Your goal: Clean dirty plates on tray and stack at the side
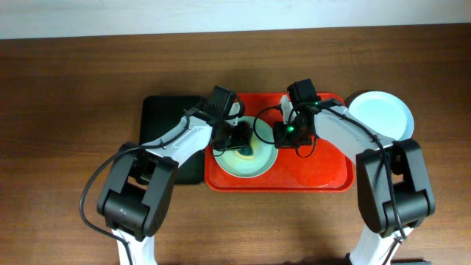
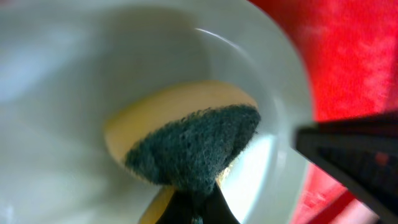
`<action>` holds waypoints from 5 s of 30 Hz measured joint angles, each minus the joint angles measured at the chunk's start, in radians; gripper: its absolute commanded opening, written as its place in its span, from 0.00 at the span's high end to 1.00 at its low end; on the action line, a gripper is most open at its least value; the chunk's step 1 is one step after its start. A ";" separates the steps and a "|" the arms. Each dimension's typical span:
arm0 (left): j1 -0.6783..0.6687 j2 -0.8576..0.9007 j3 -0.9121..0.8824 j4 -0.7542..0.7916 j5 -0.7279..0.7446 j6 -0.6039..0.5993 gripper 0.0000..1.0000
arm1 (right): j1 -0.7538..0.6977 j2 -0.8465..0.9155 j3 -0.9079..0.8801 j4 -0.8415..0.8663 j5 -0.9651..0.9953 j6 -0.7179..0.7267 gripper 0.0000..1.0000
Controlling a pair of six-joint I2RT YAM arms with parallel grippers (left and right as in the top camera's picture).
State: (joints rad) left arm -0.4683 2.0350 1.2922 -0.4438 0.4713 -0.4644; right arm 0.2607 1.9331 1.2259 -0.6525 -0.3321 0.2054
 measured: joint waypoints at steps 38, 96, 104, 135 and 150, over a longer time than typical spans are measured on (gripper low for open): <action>0.280 -0.195 0.014 -0.508 -0.536 0.129 1.00 | 0.000 0.000 0.000 0.000 -0.001 0.000 0.96; 0.599 -0.410 0.319 -0.692 -0.539 0.082 0.01 | 0.001 0.000 -0.001 0.003 -0.014 -0.002 0.79; 0.605 -0.409 0.319 -0.709 -0.539 0.079 0.01 | 0.001 0.000 -0.008 0.017 -0.014 -0.002 0.85; 0.605 -0.409 0.319 -0.709 -0.539 0.079 0.01 | 0.001 0.000 -0.016 0.030 -0.007 0.000 0.96; 0.605 -0.409 0.319 -0.709 -0.539 0.079 0.01 | 0.001 0.000 -0.018 0.035 -0.007 0.000 0.96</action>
State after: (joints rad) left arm 0.1371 1.6260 1.6115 -1.1526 -0.0673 -0.3859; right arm 0.2615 1.9327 1.2076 -0.6178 -0.3393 0.2050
